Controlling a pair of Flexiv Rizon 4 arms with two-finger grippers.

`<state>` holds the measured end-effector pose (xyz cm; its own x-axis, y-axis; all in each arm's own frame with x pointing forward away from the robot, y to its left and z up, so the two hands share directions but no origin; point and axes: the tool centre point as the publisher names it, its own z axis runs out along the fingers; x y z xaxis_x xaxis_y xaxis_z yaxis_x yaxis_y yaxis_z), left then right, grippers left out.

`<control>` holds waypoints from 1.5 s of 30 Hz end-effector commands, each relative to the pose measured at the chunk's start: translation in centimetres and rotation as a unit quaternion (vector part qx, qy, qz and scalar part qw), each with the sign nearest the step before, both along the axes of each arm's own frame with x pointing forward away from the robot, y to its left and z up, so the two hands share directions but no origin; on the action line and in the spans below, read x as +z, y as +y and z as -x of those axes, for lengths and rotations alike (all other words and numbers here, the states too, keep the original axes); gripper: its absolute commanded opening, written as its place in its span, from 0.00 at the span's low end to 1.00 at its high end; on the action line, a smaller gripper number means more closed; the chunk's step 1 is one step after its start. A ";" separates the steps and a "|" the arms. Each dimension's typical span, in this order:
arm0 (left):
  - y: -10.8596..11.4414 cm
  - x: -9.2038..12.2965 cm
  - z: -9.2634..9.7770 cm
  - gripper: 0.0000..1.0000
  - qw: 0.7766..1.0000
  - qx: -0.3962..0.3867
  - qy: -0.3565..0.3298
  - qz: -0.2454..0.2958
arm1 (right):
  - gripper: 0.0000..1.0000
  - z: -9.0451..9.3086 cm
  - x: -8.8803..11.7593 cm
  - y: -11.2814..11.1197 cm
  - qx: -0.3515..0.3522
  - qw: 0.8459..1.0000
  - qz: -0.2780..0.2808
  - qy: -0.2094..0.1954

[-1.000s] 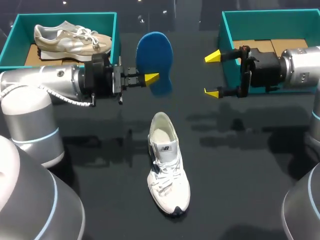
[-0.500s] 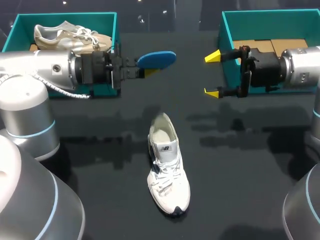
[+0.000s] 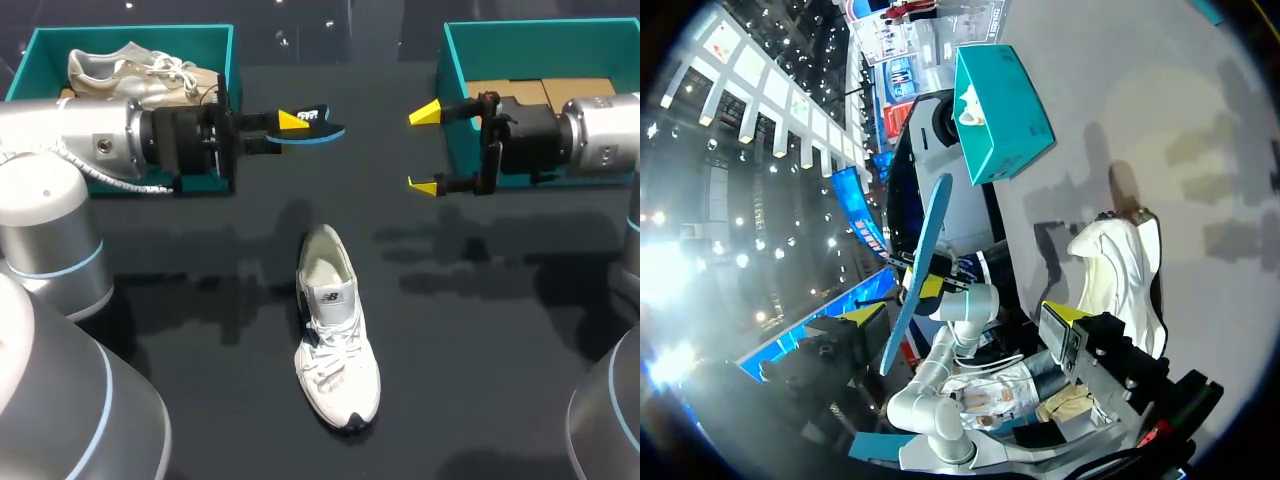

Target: Take the shoe out of the shoebox, open the shoe tongue, remove and reinsert the insole, then place the shoe into the shoebox

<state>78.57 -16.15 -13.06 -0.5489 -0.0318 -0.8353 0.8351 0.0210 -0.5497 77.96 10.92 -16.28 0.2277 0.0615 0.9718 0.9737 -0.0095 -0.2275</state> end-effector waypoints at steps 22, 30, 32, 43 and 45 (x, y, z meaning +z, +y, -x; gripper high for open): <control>-1.1 -0.4 -3.1 0.00 0.980 0.003 -0.199 -0.027 | 1.00 0.0 0.0 0.1 0.000 1.000 0.001 0.000; -1.6 -1.4 -3.9 0.00 0.967 0.016 -0.252 -0.046 | 1.00 0.4 0.6 1.2 -0.004 0.999 0.026 -0.032; -1.7 -1.5 -4.2 0.00 0.966 0.018 -0.253 -0.044 | 1.00 0.5 0.8 1.7 0.004 0.998 0.026 -0.052; -2.7 -1.3 -4.6 0.00 0.959 0.015 -0.281 -0.046 | 1.00 0.8 0.5 4.0 0.037 0.991 0.018 -0.125; -2.8 -1.2 -4.8 0.00 0.961 0.009 -0.273 -0.043 | 1.00 0.8 0.5 4.2 0.031 0.990 0.019 -0.134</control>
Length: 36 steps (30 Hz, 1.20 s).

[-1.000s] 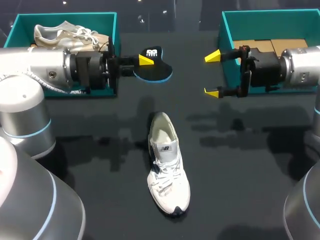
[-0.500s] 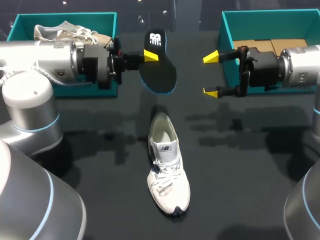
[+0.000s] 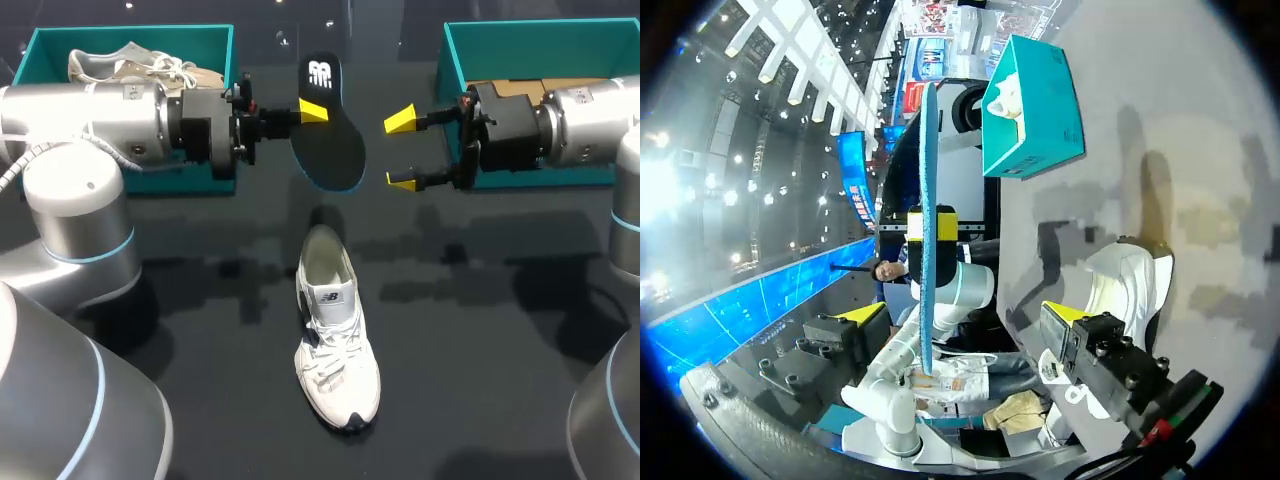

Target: Take the shoe out of the shoebox, open the shoe tongue, remove and reinsert the insole, then place the shoe into the shoebox

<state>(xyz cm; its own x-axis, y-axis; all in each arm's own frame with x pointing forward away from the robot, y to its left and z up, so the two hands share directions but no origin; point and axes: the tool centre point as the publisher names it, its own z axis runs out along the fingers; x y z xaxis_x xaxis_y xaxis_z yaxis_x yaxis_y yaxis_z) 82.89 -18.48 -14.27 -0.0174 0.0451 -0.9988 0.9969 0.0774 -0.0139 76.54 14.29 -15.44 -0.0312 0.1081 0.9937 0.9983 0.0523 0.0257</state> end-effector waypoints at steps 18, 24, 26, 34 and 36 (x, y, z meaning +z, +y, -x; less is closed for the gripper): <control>-0.9 0.0 -0.5 0.00 1.000 -0.014 -0.007 -0.003 | 1.00 -1.3 0.2 2.4 0.035 0.998 0.024 -0.052; -1.4 0.0 -0.6 0.00 1.000 -0.017 -0.018 -0.006 | 1.00 -1.5 0.2 3.1 0.049 0.997 0.020 -0.062; -1.6 0.0 -0.8 0.00 1.000 -0.016 -0.020 -0.005 | 1.00 -1.5 0.0 3.3 0.052 0.996 0.020 -0.064; -2.3 0.2 -1.1 0.00 0.999 -0.015 -0.030 0.000 | 0.78 -1.4 -0.3 3.9 0.054 0.996 0.008 -0.076; -2.5 0.2 -1.1 0.00 0.999 -0.014 -0.032 -0.001 | 0.78 -1.5 -0.3 4.2 0.055 0.995 0.007 -0.080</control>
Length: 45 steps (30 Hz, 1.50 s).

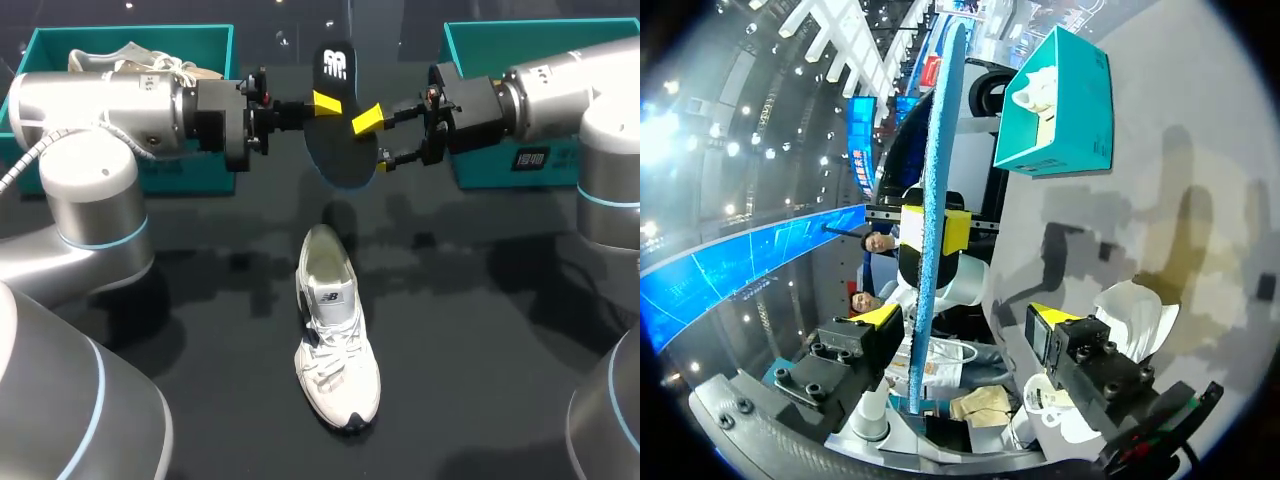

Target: Take the shoe out of the shoebox, open the shoe tongue, remove and reinsert the insole, then place the shoe into the shoebox

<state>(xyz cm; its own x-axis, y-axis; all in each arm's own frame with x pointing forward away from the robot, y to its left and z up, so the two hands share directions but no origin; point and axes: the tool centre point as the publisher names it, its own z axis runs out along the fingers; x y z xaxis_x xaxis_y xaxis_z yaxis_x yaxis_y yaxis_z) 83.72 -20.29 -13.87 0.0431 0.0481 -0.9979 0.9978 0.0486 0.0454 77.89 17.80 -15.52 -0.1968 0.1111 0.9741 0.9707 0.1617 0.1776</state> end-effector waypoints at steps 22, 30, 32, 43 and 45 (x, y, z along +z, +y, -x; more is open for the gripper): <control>-1.1 -1.0 -0.4 0.00 1.000 0.008 -0.022 0.001 | 0.47 -0.2 0.2 1.6 -0.024 0.999 -0.011 -0.021; -1.1 -1.1 -0.3 0.00 1.000 0.005 -0.023 0.007 | 0.38 -0.7 0.1 1.3 -0.034 0.999 -0.017 -0.017; -1.2 -1.1 -0.3 0.00 1.000 0.004 -0.023 0.007 | 0.37 -0.8 0.0 1.3 -0.035 0.999 -0.019 -0.016; -1.3 -1.3 -0.2 0.00 1.000 0.002 -0.025 0.008 | 0.00 -0.9 -0.1 1.1 -0.043 0.999 -0.025 -0.014; -1.3 -1.3 -0.2 0.00 1.000 0.002 -0.025 0.008 | 0.00 -0.9 -0.1 1.1 -0.043 0.999 -0.026 -0.016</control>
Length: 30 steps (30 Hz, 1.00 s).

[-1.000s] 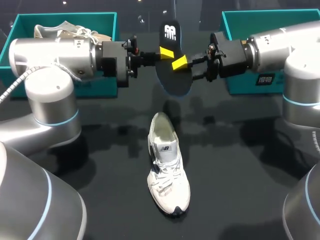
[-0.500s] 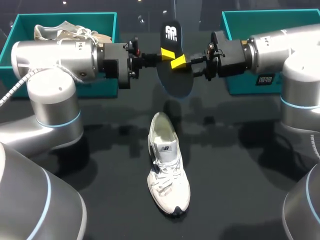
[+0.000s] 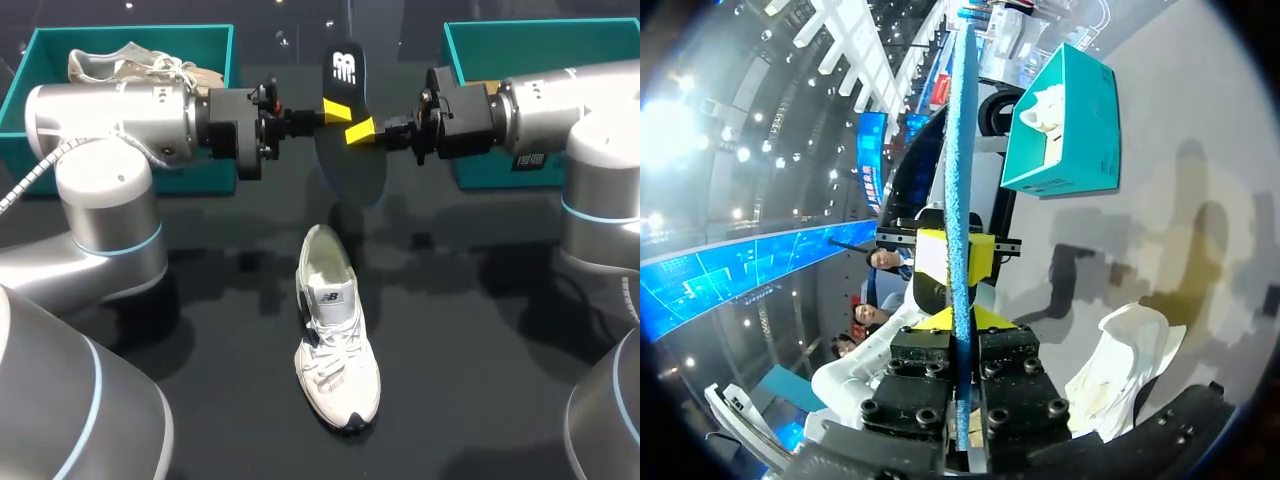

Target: Take the shoe out of the shoebox, open the shoe tongue, remove and reinsert the insole, then place the shoe into the shoebox

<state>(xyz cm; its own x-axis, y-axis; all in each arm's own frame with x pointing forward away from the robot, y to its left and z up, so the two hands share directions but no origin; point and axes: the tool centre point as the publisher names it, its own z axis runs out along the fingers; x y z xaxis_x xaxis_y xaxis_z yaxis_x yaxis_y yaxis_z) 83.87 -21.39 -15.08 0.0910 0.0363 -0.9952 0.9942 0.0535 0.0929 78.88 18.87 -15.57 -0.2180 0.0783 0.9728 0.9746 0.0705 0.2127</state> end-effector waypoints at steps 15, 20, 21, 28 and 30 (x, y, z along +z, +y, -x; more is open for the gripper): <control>4.7 1.1 1.1 1.00 0.997 0.006 0.068 -0.037 | 0.00 0.3 -0.6 -1.2 0.003 1.000 0.000 -0.028; 7.3 0.9 2.1 1.00 0.982 0.013 0.159 -0.103 | 0.00 0.2 -1.0 -1.7 0.007 0.998 0.003 -0.057; 7.8 0.8 2.4 1.00 0.977 0.001 0.174 -0.125 | 0.00 0.1 -1.1 -1.8 0.011 0.998 0.003 -0.063; 8.2 0.5 2.7 1.00 0.974 -0.003 0.164 -0.156 | 0.00 -0.2 -1.5 -1.7 0.020 0.998 0.019 -0.062; 8.2 0.5 2.7 1.00 0.974 -0.003 0.164 -0.156 | 0.00 -0.2 -1.5 -1.7 0.020 0.998 0.019 -0.062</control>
<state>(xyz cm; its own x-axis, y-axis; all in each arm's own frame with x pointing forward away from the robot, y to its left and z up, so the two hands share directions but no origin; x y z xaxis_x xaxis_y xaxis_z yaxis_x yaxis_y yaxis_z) 80.95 -13.53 -14.98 -0.2281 0.2903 -0.9294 0.9736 0.0737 -0.2159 78.93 17.07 -17.02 -0.3424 0.1021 0.9340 0.9367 0.1142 0.3310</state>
